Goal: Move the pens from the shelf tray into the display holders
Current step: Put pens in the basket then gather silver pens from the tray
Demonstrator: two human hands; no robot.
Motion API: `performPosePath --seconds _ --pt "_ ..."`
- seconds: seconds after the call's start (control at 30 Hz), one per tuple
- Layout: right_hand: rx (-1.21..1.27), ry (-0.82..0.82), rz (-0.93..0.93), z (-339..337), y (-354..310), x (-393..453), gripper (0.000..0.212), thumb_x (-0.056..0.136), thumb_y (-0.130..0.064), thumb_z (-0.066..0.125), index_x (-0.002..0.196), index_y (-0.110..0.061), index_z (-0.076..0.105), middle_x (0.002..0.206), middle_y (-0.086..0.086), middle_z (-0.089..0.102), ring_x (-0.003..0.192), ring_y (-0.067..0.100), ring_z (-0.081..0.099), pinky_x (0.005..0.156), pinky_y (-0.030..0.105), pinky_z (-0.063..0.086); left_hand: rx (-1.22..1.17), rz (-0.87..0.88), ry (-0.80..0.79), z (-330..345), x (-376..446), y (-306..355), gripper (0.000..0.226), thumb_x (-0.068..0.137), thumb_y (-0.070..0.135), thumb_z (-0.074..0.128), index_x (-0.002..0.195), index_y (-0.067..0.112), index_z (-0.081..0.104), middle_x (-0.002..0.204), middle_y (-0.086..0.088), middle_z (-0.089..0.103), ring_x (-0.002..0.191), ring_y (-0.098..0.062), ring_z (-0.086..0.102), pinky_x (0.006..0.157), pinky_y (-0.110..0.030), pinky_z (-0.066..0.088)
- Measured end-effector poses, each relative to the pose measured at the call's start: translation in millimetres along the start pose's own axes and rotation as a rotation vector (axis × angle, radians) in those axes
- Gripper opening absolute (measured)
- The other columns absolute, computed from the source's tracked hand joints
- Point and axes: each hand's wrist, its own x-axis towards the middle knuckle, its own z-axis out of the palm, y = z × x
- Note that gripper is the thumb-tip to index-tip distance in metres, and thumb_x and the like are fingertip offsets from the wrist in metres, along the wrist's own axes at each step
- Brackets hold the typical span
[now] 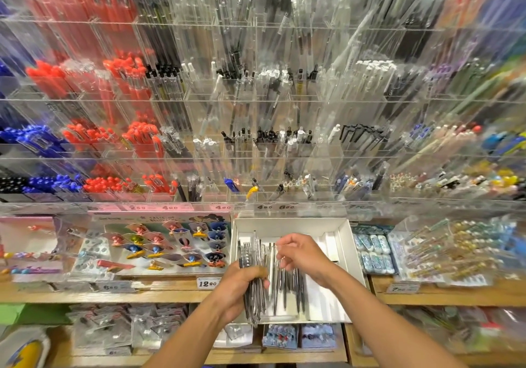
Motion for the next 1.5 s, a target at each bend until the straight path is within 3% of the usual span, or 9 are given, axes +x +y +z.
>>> performPosePath --seconds 0.1,0.23,0.43,0.63,0.8,0.97,1.3,1.4,1.5 --pt "-0.395 0.201 0.080 -18.2 22.7 23.1 0.020 0.093 -0.014 0.057 0.112 -0.016 0.061 0.110 0.010 0.066 0.075 0.020 0.067 0.066 0.027 0.052 -0.053 -0.032 0.009 -9.9 -3.4 -0.3 0.040 0.075 -0.005 0.071 0.109 -0.007 0.050 0.071 -0.012 0.068 0.058 -0.022 0.064 0.050 -0.033 0.054" --pt "-0.908 0.093 0.155 -24.3 51.8 38.5 0.046 0.098 -0.018 0.051 0.143 -0.022 0.043 0.133 0.010 0.056 0.112 0.028 0.060 0.093 0.033 0.049 -0.076 -0.044 0.019 -19.5 -8.5 -0.8 0.043 0.076 -0.005 0.070 0.114 -0.005 0.049 0.070 -0.009 0.073 0.058 -0.021 0.066 0.049 -0.029 0.054" --pt "-1.161 0.136 0.103 -15.7 64.3 43.2 0.030 0.095 -0.012 0.050 0.124 -0.011 0.048 0.111 0.009 0.059 0.099 0.027 0.062 0.079 0.034 0.052 -0.096 -0.050 0.007 -26.5 -9.3 -3.8 0.055 0.075 -0.005 0.072 0.125 -0.003 0.049 0.077 -0.010 0.075 0.062 -0.024 0.068 0.052 -0.031 0.055" --pt "-0.847 0.124 0.130 -20.2 59.4 41.4 0.021 0.097 -0.017 0.054 0.118 -0.016 0.054 0.114 0.005 0.059 0.094 0.021 0.061 0.075 0.026 0.047 -0.086 -0.064 0.022 -23.6 -7.9 -4.1 0.048 0.078 -0.006 0.071 0.120 -0.002 0.047 0.072 -0.010 0.075 0.064 -0.024 0.067 0.054 -0.033 0.056" --pt "-0.475 0.048 -0.001 -25.8 31.1 23.5 0.009 0.093 -0.014 0.062 0.098 -0.021 0.061 0.081 0.002 0.066 0.063 0.009 0.062 0.059 0.021 0.051 -0.014 -0.049 0.020 -10.9 -6.7 0.9 0.057 0.069 0.001 0.081 0.116 0.001 0.049 0.097 -0.016 0.076 0.068 -0.020 0.067 0.062 -0.036 0.056" --pt "-0.051 -0.204 -0.126 -10.8 -18.6 -0.2 0.011 0.092 -0.008 0.065 0.102 -0.013 0.066 0.072 0.001 0.069 0.064 0.012 0.066 0.063 0.023 0.054 0.084 -0.007 0.038 -2.6 -3.0 4.1 0.103 0.053 0.016 0.096 0.136 0.004 0.036 0.126 -0.024 0.062 0.113 -0.039 0.060 0.095 -0.053 0.050" --pt "0.201 -0.209 -0.115 -3.4 -20.7 3.9 0.021 0.089 -0.011 0.069 0.108 -0.004 0.063 0.075 0.007 0.071 0.068 0.018 0.068 0.064 0.024 0.057 0.052 -0.018 -0.060 3.5 -8.0 9.8 0.102 0.036 0.018 0.101 0.124 -0.002 0.055 0.087 -0.015 0.069 0.063 -0.022 0.064 0.055 -0.034 0.054" --pt "0.062 -0.074 0.009 -22.5 -2.4 25.1 0.022 0.097 -0.021 0.059 0.113 -0.006 0.063 0.093 0.010 0.070 0.069 0.015 0.065 0.068 0.028 0.056 -0.026 -0.056 -0.052 0.8 -6.4 6.1 0.087 0.055 0.006 0.093 0.127 -0.006 0.046 0.085 -0.018 0.068 0.059 -0.023 0.063 0.049 -0.032 0.055" --pt "-0.589 0.111 0.096 -36.3 30.9 43.8 0.028 0.098 -0.024 0.056 0.122 -0.012 0.062 0.123 0.009 0.064 0.092 0.020 0.065 0.084 0.031 0.050 -0.096 -0.106 -0.051 -8.6 -7.0 0.5 0.070 0.068 -0.002 0.084 0.127 -0.007 0.046 0.082 -0.020 0.067 0.058 -0.024 0.063 0.049 -0.032 0.057"
